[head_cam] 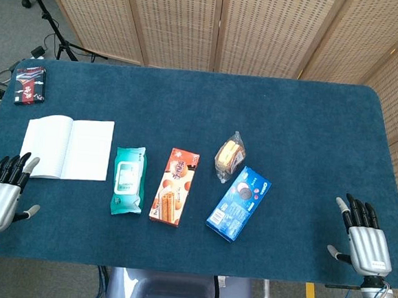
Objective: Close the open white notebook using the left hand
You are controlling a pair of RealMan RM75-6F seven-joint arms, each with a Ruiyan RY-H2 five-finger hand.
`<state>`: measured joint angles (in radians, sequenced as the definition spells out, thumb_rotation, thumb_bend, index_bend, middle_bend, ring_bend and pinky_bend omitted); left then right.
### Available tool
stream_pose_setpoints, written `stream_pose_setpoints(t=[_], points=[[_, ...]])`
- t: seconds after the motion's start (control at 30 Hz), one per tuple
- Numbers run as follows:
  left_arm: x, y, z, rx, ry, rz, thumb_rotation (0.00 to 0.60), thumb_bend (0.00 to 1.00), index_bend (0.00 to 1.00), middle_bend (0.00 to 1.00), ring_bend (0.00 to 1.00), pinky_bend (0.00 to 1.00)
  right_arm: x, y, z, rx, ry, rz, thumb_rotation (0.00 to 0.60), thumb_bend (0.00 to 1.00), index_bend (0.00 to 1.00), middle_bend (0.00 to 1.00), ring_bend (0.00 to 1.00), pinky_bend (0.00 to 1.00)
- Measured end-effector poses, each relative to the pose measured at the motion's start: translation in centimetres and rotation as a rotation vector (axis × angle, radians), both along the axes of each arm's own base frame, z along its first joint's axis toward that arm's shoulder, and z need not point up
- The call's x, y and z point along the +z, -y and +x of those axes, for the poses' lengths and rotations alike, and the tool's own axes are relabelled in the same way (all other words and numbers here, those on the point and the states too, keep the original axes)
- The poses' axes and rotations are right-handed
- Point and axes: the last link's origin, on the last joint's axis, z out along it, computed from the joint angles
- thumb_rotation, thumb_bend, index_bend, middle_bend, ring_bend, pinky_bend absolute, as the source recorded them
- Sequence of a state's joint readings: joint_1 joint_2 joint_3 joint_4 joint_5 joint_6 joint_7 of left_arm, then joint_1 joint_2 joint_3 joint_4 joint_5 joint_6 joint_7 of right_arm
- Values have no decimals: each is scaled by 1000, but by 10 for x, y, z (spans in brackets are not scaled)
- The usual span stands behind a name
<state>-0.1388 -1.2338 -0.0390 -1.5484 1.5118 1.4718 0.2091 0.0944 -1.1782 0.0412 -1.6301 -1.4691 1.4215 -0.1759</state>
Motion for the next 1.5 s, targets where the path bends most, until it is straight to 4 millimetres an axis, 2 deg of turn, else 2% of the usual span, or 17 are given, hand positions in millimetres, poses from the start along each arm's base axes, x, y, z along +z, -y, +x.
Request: stream_pose_setpoints(t=[0.5,0.93,1.13,1.5], points=[[-1,-1,-1,1,0,-5,600,0,0,0,0,0,-1,0,1,2,-3,-1,600,53,0,0,0,0],[2,-10,-10,45,-2,-11,600,0,0,0,0,0,2,0,0,3,2,-12,600,53,0,0,0,0],[3,-20,-24,72,-29,-60,600,0,0,0,0,0,2,1,0,0,1,-11,600,53,0,0,0,0],[23,-49,-62,103,-124,-38,600,0,0,0,0,0,1,1,0,1,1,-13,600,53,0,0,0,0]])
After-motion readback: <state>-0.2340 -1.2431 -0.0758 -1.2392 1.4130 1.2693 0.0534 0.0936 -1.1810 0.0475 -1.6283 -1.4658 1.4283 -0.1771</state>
